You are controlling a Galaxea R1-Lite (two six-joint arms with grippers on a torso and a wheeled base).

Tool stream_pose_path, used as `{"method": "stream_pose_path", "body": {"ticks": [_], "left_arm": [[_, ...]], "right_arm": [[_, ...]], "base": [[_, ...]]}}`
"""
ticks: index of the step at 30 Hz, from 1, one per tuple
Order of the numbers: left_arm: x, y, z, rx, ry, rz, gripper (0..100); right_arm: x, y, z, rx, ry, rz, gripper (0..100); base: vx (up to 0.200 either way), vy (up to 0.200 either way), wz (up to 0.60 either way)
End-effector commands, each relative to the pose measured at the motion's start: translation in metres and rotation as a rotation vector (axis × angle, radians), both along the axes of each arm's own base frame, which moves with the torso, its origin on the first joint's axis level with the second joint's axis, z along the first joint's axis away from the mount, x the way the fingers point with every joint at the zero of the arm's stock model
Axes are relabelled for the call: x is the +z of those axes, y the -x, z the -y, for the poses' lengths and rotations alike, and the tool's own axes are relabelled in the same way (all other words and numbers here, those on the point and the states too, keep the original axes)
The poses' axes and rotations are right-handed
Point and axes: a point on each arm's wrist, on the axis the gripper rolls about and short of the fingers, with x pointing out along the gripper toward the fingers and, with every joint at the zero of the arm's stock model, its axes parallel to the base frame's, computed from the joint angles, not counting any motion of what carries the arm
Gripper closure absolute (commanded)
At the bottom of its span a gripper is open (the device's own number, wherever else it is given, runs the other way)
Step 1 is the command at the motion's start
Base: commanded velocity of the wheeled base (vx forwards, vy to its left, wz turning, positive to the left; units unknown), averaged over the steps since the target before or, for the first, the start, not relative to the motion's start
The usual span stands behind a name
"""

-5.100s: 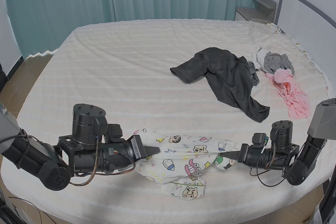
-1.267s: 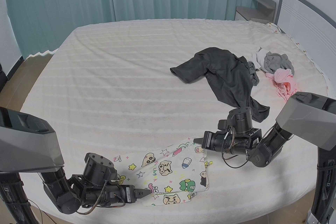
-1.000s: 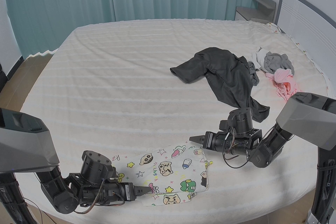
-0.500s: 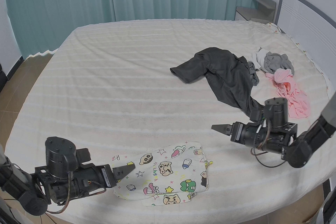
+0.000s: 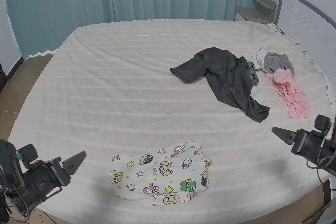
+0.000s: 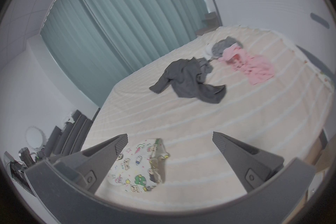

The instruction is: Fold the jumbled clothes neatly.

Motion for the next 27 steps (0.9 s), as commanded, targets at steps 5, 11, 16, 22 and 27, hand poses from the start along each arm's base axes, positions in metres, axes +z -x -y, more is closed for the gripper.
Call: {"method": "stream_pose_path", "body": {"ticks": [5, 11, 16, 22, 27], "left_arm": [[0.007, 0.118, -0.074, 0.533, -0.095, 0.317, 0], [-0.027, 0.151, -0.072, 0.614, -0.336, 0.333, 0], [-0.039, 0.145, -0.07, 0.506, -0.323, 0.325, 0], [-0.054, 0.133, -0.064, 0.217, -0.277, 0.4, 0], [-0.054, 0.133, -0.063, 0.157, -0.324, 0.398, 0]], "right_arm": [[-0.016, 0.141, 0.07, -0.436, 0.186, 0.18, 0], [-0.052, 0.173, 0.07, -0.487, 0.411, 0.33, 0], [-0.074, 0.174, 0.066, -0.337, 0.445, 0.417, 0], [-0.082, 0.174, 0.062, -0.156, 0.422, 0.375, 0], [-0.08, 0.174, 0.061, -0.113, 0.465, 0.414, 0]], "base": [[0.0, 0.0, 0.0], [0.0, 0.0, 0.0], [0.0, 0.0, 0.0], [0.0, 0.0, 0.0], [0.0, 0.0, 0.0]]}}
